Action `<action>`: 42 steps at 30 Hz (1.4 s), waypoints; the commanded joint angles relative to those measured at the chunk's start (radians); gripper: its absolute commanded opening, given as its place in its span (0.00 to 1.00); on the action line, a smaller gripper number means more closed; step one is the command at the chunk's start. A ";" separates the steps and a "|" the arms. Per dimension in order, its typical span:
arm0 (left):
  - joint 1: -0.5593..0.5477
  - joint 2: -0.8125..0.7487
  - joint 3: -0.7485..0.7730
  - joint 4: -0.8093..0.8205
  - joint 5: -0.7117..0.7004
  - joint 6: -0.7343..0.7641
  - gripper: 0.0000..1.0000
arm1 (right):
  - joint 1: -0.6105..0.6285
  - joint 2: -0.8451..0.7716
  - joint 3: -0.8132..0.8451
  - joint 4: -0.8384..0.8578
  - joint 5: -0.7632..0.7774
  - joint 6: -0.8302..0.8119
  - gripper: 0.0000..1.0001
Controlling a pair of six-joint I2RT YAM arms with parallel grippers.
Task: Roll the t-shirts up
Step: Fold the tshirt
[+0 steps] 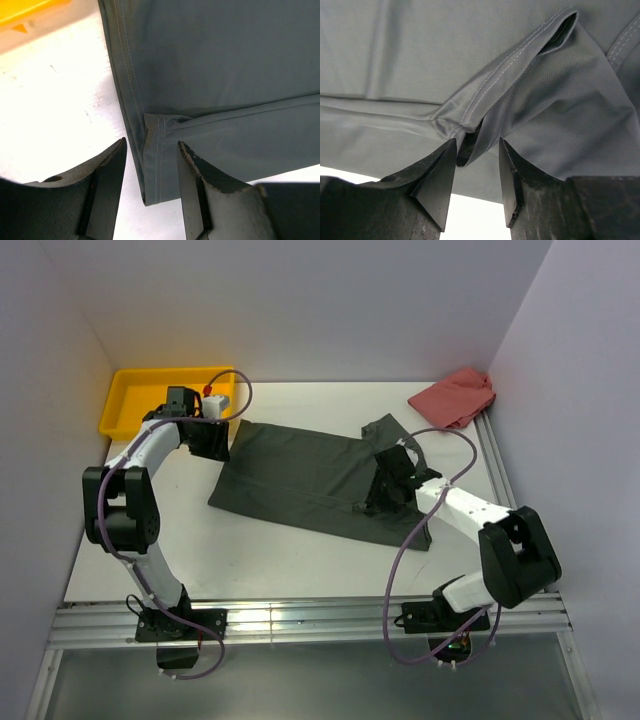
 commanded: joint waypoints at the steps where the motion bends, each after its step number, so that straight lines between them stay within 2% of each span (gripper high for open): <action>1: -0.004 -0.067 0.011 -0.016 -0.010 0.018 0.50 | 0.009 0.039 0.040 0.037 -0.003 0.006 0.46; 5: -0.004 -0.078 0.012 -0.029 -0.010 0.024 0.49 | 0.009 0.096 0.086 0.016 0.014 -0.011 0.36; 6: -0.004 -0.078 0.011 -0.032 -0.010 0.025 0.49 | 0.007 0.105 0.105 0.011 0.017 -0.016 0.27; 9: -0.004 -0.083 0.006 -0.033 -0.013 0.030 0.49 | 0.003 0.141 0.156 -0.007 0.032 -0.028 0.13; 11: -0.004 -0.086 0.003 -0.035 -0.016 0.031 0.49 | 0.001 0.170 0.200 -0.032 0.047 -0.036 0.12; 14: -0.004 -0.087 -0.005 -0.035 -0.015 0.033 0.49 | -0.002 0.213 0.253 -0.056 0.077 -0.048 0.12; 17: -0.005 -0.086 -0.014 -0.032 -0.013 0.034 0.49 | -0.004 0.250 0.287 -0.075 0.096 -0.054 0.23; 18: -0.004 -0.086 -0.020 -0.030 -0.016 0.036 0.49 | -0.004 0.253 0.288 -0.078 0.106 -0.053 0.32; 20: -0.004 -0.084 -0.026 -0.029 -0.016 0.038 0.49 | -0.005 0.250 0.284 -0.076 0.115 -0.053 0.43; 21: -0.004 -0.084 -0.029 -0.029 -0.016 0.038 0.49 | -0.007 0.244 0.279 -0.076 0.121 -0.051 0.45; 26: -0.005 -0.084 -0.034 -0.024 -0.008 0.036 0.49 | -0.034 0.181 0.238 -0.090 0.175 -0.044 0.45; 30: -0.005 -0.084 -0.035 -0.024 -0.010 0.039 0.49 | -0.071 0.170 0.221 -0.093 0.181 -0.050 0.42; 42: -0.005 -0.081 -0.043 -0.020 -0.008 0.042 0.49 | -0.128 0.292 0.282 -0.083 0.163 -0.073 0.40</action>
